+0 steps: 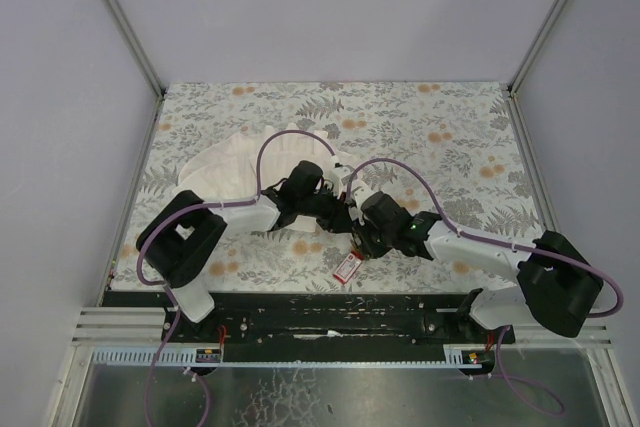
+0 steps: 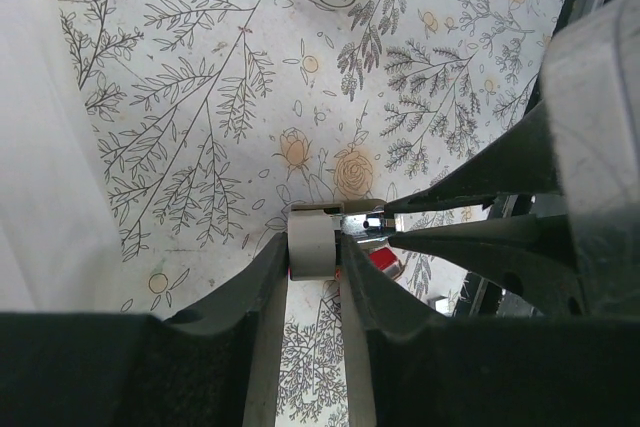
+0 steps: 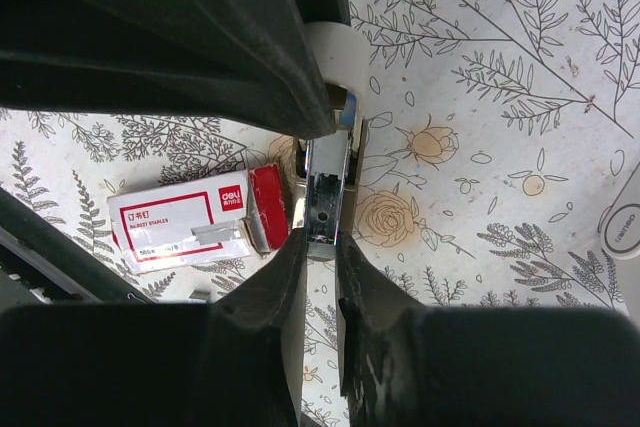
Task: Load the staples into the stapler
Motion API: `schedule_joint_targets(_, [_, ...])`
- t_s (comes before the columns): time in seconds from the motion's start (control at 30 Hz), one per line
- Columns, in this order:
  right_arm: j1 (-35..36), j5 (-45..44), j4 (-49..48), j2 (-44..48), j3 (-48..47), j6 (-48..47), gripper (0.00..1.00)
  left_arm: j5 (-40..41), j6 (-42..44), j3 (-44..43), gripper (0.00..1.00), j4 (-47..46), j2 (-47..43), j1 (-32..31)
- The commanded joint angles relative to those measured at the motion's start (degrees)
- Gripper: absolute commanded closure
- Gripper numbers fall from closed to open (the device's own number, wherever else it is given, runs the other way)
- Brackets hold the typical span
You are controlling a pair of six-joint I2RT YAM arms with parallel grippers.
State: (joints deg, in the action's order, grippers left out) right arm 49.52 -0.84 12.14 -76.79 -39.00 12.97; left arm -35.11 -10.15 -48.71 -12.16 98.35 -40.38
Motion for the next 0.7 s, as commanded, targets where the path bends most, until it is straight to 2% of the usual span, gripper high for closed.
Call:
schedule_joint_targets(0.0, [0.5,-0.1,-3.0,-1.0,-0.2,0.5,0.83,-1.4,0.2,0.4,0.89,-0.7,0.4,-0.5])
schedule_joint_targets(0.67, [0.9,-1.1,-4.3,-3.2,-0.1,0.7,0.83,-1.8,0.4,0.4,0.9,-0.5,0.0,-0.5])
